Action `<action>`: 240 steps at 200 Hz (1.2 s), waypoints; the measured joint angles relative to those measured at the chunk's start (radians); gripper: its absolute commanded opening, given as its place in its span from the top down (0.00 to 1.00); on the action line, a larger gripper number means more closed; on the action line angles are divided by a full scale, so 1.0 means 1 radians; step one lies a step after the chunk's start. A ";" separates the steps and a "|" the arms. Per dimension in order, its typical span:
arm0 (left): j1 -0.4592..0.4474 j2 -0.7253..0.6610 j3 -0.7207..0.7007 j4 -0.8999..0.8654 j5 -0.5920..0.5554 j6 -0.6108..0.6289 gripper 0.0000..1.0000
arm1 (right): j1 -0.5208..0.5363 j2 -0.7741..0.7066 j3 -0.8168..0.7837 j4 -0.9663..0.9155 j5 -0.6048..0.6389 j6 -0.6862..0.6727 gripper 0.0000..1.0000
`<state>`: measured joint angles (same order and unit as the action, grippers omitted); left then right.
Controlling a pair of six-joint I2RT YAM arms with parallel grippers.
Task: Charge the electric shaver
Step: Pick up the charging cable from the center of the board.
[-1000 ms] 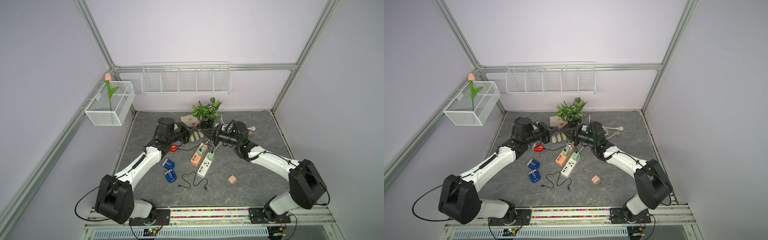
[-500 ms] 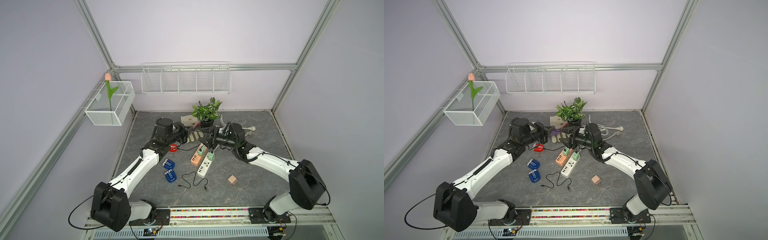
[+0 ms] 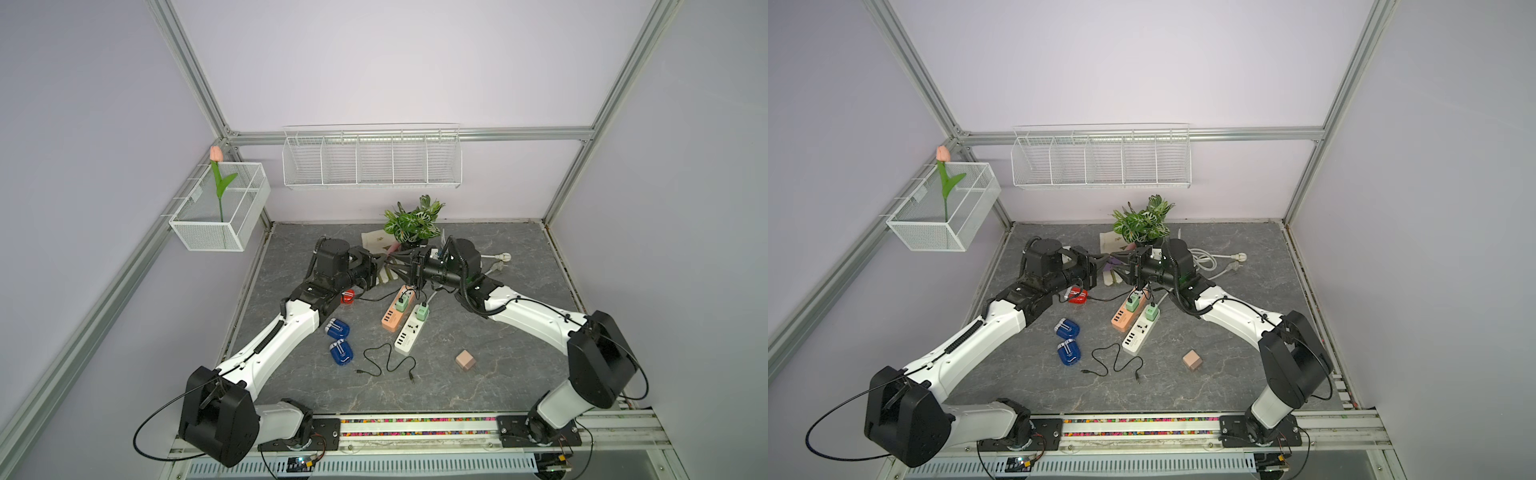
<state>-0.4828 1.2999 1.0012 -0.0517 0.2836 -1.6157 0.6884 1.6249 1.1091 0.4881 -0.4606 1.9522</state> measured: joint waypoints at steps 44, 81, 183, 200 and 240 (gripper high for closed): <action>0.000 0.000 0.000 0.000 0.000 0.000 1.00 | 0.003 0.035 0.023 -0.004 0.000 0.002 0.80; 0.000 0.000 0.000 -0.003 0.000 0.000 1.00 | 0.003 0.043 0.028 -0.005 0.000 0.004 0.85; 0.000 0.001 0.000 -0.008 0.000 0.000 1.00 | 0.003 0.042 0.023 -0.004 0.000 0.009 0.85; 0.000 0.001 0.000 -0.010 0.000 0.000 1.00 | 0.003 0.042 0.023 -0.003 0.000 0.011 0.86; 0.000 0.001 -0.001 -0.015 0.000 0.000 1.00 | 0.003 0.042 0.018 0.003 0.001 0.012 0.93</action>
<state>-0.4828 1.3010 1.0004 -0.0666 0.2832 -1.6157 0.6910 1.6665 1.1267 0.4908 -0.4595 1.9640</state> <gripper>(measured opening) 0.040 0.092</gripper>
